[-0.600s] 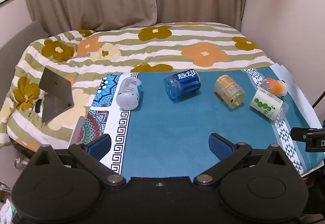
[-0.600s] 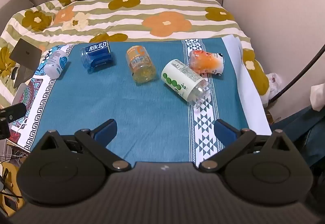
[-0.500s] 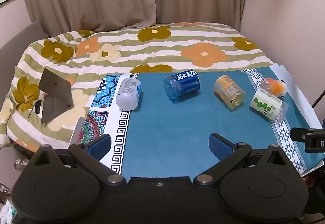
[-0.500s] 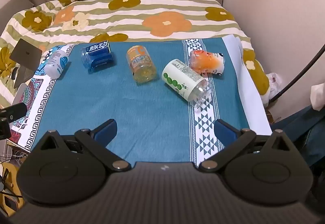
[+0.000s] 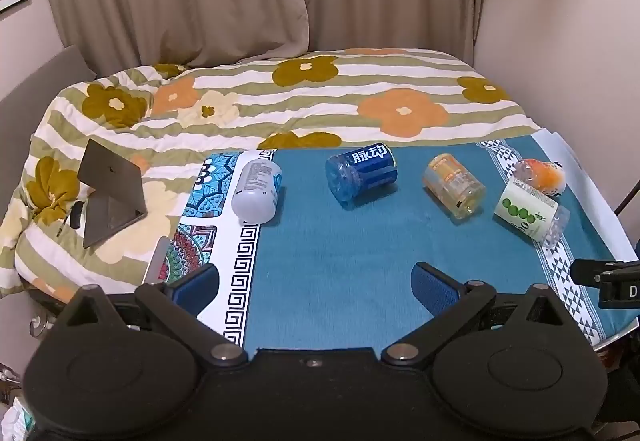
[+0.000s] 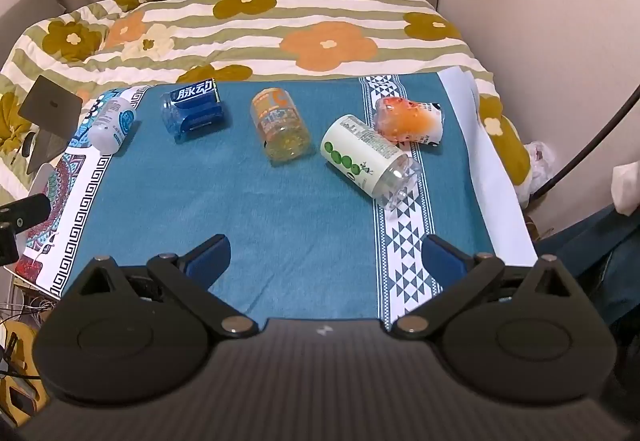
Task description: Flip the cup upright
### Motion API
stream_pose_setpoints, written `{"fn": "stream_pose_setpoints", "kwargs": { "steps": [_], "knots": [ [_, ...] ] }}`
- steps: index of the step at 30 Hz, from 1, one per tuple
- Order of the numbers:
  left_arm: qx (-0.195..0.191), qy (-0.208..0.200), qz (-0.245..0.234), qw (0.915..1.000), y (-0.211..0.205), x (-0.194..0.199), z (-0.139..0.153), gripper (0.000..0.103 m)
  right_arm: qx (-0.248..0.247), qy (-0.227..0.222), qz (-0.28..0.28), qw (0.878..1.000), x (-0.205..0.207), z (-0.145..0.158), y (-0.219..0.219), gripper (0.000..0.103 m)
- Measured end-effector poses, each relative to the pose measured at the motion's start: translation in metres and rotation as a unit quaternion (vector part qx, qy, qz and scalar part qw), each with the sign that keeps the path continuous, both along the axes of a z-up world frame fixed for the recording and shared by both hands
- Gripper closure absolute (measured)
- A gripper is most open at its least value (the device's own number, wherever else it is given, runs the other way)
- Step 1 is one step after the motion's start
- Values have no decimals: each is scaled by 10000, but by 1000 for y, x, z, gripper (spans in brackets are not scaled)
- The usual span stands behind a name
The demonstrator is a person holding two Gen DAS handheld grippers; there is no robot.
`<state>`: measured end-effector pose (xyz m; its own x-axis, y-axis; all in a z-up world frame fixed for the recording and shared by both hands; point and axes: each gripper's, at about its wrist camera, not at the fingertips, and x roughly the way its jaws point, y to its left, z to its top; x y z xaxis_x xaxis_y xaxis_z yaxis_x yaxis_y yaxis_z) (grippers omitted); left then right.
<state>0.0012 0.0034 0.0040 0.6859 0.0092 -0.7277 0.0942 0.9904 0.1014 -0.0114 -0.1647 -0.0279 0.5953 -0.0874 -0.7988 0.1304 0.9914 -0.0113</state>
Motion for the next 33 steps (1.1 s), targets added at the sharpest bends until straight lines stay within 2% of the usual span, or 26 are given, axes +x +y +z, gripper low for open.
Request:
{"fn": "stream_pose_setpoints", "kwargs": {
  "steps": [33],
  "knots": [
    [-22, -50, 14, 10000, -4, -6, 3, 0, 9, 11, -3, 10000, -6, 1, -4, 0]
  ]
}}
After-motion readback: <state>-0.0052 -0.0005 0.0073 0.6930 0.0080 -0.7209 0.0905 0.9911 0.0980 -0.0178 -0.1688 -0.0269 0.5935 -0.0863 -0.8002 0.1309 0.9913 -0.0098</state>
